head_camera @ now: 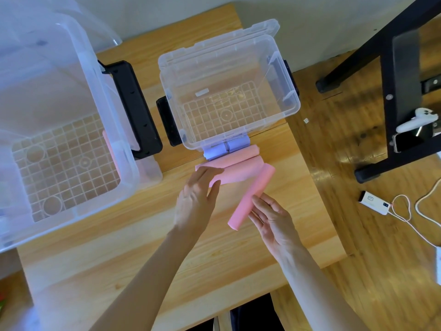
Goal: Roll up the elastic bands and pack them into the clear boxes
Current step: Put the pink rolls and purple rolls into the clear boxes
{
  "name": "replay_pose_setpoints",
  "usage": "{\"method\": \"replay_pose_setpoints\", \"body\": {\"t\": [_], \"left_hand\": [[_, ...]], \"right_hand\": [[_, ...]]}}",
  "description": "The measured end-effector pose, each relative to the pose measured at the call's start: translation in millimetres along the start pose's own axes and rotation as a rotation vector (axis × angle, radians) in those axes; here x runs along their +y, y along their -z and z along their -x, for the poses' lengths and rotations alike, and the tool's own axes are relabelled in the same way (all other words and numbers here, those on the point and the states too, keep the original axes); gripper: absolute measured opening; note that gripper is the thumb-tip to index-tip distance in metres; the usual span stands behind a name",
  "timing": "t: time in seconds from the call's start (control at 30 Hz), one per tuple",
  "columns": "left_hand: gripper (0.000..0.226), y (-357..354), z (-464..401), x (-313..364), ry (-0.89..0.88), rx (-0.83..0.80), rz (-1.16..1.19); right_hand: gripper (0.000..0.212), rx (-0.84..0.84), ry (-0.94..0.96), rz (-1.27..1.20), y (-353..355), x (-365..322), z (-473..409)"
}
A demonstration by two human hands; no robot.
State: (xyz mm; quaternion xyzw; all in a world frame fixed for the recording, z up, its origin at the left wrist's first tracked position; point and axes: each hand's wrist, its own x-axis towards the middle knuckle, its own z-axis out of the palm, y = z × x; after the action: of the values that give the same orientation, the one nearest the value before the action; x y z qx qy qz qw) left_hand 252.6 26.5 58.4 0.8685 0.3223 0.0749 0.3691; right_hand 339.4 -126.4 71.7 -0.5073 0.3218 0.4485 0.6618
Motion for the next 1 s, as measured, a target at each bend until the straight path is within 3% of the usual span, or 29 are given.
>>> {"method": "replay_pose_setpoints", "body": {"t": [0.1, 0.3, 0.63, 0.73, 0.87, 1.0], "left_hand": [[0.031, -6.7, -7.3, -3.0, -0.02, -0.031, -0.135], [0.028, -16.5, -9.8, -0.3, -0.02, -0.083, -0.168], [0.04, -21.7, -10.1, 3.5, -0.054, -0.046, -0.39], [0.033, -11.2, -3.5, 9.0, 0.088, -0.127, -0.186], [0.037, 12.7, 7.5, 19.7, 0.424, -0.41, 0.352], [0.032, 40.5, 25.3, 27.9, 0.537, -0.445, 0.556]], "right_hand": [[0.032, 0.03, -0.007, -0.017, 0.5, 1.7, -1.3], [0.043, 0.07, -0.024, -0.027, -1.5, 4.2, -1.1], [0.046, 0.076, -0.026, 0.003, -2.1, 2.4, 4.6], [0.042, 0.03, -0.015, 0.024, -2.5, -1.5, 12.1], [0.044, -0.105, -0.014, 0.095, -10.6, -11.4, 30.3], [0.036, -0.235, -0.004, 0.192, -28.4, -24.3, 56.6]]}}
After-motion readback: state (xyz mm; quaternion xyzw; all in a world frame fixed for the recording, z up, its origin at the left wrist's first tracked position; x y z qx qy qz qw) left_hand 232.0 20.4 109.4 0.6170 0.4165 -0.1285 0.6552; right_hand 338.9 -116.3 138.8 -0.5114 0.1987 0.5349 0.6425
